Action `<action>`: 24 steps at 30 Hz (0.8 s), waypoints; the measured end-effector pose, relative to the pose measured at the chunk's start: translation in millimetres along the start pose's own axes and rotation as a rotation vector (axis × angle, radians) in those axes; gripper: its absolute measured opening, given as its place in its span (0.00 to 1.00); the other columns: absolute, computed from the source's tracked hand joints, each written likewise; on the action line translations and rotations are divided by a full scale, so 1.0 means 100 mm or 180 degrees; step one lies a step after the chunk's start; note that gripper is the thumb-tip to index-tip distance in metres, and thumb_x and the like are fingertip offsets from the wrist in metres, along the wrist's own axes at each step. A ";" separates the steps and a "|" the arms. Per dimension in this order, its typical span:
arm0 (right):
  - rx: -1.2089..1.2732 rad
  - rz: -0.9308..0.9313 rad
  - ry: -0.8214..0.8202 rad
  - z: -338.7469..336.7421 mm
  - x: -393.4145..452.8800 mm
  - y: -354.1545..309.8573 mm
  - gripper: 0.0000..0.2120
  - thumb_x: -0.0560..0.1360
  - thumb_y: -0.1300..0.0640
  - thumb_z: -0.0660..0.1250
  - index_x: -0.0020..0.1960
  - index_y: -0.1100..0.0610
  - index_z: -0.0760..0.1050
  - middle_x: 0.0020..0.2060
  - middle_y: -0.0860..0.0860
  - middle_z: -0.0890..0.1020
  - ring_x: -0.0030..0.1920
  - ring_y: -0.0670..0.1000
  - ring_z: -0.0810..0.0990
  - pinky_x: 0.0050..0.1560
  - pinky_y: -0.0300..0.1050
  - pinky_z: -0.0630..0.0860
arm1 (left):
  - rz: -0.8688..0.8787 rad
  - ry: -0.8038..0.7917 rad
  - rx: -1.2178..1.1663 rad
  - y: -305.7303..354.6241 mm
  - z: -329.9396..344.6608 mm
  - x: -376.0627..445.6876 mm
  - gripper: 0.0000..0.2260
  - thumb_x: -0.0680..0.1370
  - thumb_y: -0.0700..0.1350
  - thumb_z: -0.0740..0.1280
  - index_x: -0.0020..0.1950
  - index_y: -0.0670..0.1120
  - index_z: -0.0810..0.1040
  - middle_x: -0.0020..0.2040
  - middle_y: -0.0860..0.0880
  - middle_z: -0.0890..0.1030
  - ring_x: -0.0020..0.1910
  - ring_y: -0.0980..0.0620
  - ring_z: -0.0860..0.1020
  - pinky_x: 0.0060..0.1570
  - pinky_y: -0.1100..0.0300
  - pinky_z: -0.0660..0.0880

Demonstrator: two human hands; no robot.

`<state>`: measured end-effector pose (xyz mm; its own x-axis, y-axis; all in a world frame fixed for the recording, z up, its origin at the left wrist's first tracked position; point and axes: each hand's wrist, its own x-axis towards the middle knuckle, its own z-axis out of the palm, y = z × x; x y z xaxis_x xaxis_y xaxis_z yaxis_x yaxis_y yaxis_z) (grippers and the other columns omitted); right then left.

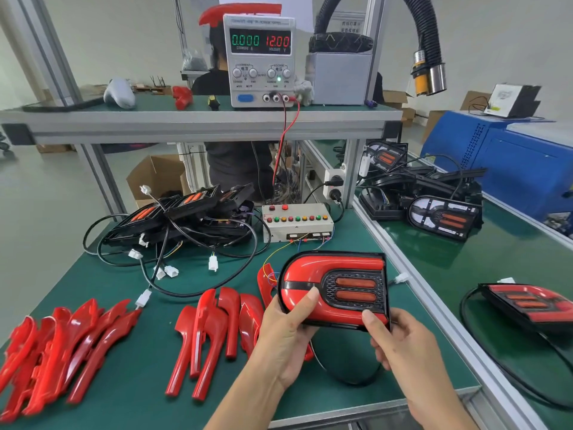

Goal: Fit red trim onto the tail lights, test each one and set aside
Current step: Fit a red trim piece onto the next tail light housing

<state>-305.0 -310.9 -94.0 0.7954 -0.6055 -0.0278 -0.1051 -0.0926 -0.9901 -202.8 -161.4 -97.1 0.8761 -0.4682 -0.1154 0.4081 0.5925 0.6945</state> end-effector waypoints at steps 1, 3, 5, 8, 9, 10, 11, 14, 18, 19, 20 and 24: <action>0.0000 0.0006 -0.0028 0.00 0.00 -0.01 0.25 0.63 0.33 0.72 0.50 0.50 0.81 0.30 0.51 0.82 0.28 0.47 0.75 0.28 0.36 0.70 | 0.0027 -0.0058 0.0024 0.01 -0.01 -0.02 0.27 0.72 0.42 0.78 0.68 0.36 0.76 0.62 0.35 0.82 0.63 0.38 0.80 0.55 0.50 0.81; 0.0004 0.0012 -0.0077 -0.01 0.00 -0.02 0.25 0.63 0.33 0.72 0.51 0.51 0.80 0.30 0.51 0.81 0.28 0.47 0.74 0.29 0.37 0.70 | 0.0083 -0.0144 0.0055 0.03 -0.01 -0.04 0.29 0.72 0.45 0.79 0.69 0.36 0.75 0.63 0.35 0.81 0.64 0.38 0.80 0.59 0.48 0.80; 0.0028 0.0021 -0.0124 -0.01 0.00 -0.03 0.25 0.64 0.34 0.72 0.51 0.51 0.80 0.30 0.51 0.80 0.28 0.47 0.74 0.29 0.36 0.70 | 0.0133 -0.0230 0.0010 0.04 -0.02 -0.06 0.28 0.73 0.45 0.78 0.69 0.36 0.74 0.64 0.34 0.80 0.66 0.38 0.79 0.62 0.47 0.79; 0.0147 0.0051 -0.0151 -0.02 -0.01 -0.05 0.24 0.64 0.36 0.73 0.52 0.52 0.80 0.30 0.51 0.79 0.28 0.47 0.73 0.28 0.36 0.71 | 0.0123 -0.0400 -0.0127 0.05 -0.06 -0.09 0.23 0.77 0.41 0.73 0.70 0.35 0.74 0.67 0.34 0.78 0.68 0.37 0.77 0.66 0.46 0.76; 0.0172 0.0063 -0.0158 -0.02 -0.02 -0.06 0.24 0.65 0.36 0.73 0.52 0.52 0.81 0.30 0.51 0.79 0.28 0.47 0.73 0.28 0.36 0.71 | 0.0115 -0.0442 -0.0157 0.06 -0.08 -0.10 0.23 0.77 0.40 0.72 0.71 0.35 0.74 0.67 0.34 0.78 0.68 0.37 0.76 0.66 0.47 0.77; 0.0198 0.0077 -0.0166 -0.03 -0.02 -0.06 0.24 0.65 0.37 0.73 0.52 0.53 0.81 0.30 0.51 0.79 0.28 0.47 0.73 0.27 0.36 0.71 | 0.0106 -0.0472 -0.0183 0.06 -0.08 -0.10 0.23 0.78 0.41 0.71 0.71 0.35 0.74 0.68 0.34 0.77 0.69 0.37 0.76 0.65 0.47 0.77; 0.0225 0.0092 -0.0177 -0.04 -0.02 -0.07 0.24 0.66 0.37 0.73 0.52 0.53 0.81 0.30 0.51 0.79 0.28 0.47 0.73 0.27 0.36 0.70 | 0.0097 -0.0490 -0.0208 0.07 -0.08 -0.11 0.23 0.78 0.42 0.71 0.71 0.35 0.73 0.68 0.34 0.77 0.69 0.38 0.76 0.66 0.47 0.76; 0.0256 0.0123 -0.0209 -0.04 -0.02 -0.08 0.23 0.66 0.38 0.73 0.52 0.54 0.81 0.30 0.51 0.79 0.28 0.45 0.73 0.27 0.35 0.71 | 0.0084 -0.0497 -0.0190 0.07 -0.08 -0.12 0.22 0.79 0.43 0.71 0.70 0.35 0.74 0.68 0.34 0.77 0.69 0.37 0.75 0.68 0.46 0.75; 0.0223 0.0082 -0.0233 -0.06 -0.02 -0.09 0.24 0.66 0.37 0.72 0.52 0.54 0.81 0.30 0.52 0.79 0.28 0.45 0.73 0.26 0.35 0.70 | 0.0145 -0.0499 -0.0071 0.06 -0.07 -0.13 0.21 0.78 0.42 0.70 0.69 0.35 0.76 0.67 0.34 0.78 0.68 0.37 0.77 0.67 0.45 0.75; 0.0197 0.0070 -0.0239 -0.06 -0.02 -0.10 0.24 0.66 0.36 0.72 0.52 0.53 0.81 0.30 0.52 0.80 0.28 0.45 0.73 0.26 0.35 0.70 | 0.0156 -0.0509 -0.0053 0.07 -0.07 -0.13 0.21 0.78 0.42 0.70 0.69 0.35 0.76 0.67 0.34 0.78 0.68 0.37 0.77 0.67 0.45 0.75; 0.0172 0.0055 -0.0248 -0.07 -0.02 -0.10 0.24 0.66 0.36 0.72 0.52 0.53 0.81 0.30 0.52 0.80 0.28 0.46 0.73 0.27 0.35 0.70 | 0.0165 -0.0511 -0.0034 0.07 -0.07 -0.14 0.21 0.78 0.42 0.70 0.69 0.35 0.76 0.67 0.34 0.78 0.68 0.37 0.77 0.68 0.45 0.75; 0.0115 0.0031 -0.0302 -0.10 -0.02 -0.09 0.25 0.65 0.36 0.72 0.53 0.53 0.80 0.30 0.52 0.80 0.27 0.46 0.74 0.27 0.35 0.71 | 0.0221 -0.0499 0.0015 0.08 -0.05 -0.14 0.21 0.79 0.42 0.69 0.70 0.35 0.74 0.67 0.34 0.78 0.68 0.36 0.76 0.67 0.45 0.75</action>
<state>-311.5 -316.8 -83.3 0.8476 -0.5284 -0.0488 -0.0929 -0.0573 -0.9940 -210.6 -146.6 -93.8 0.8511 -0.5230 0.0448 0.3466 0.6241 0.7003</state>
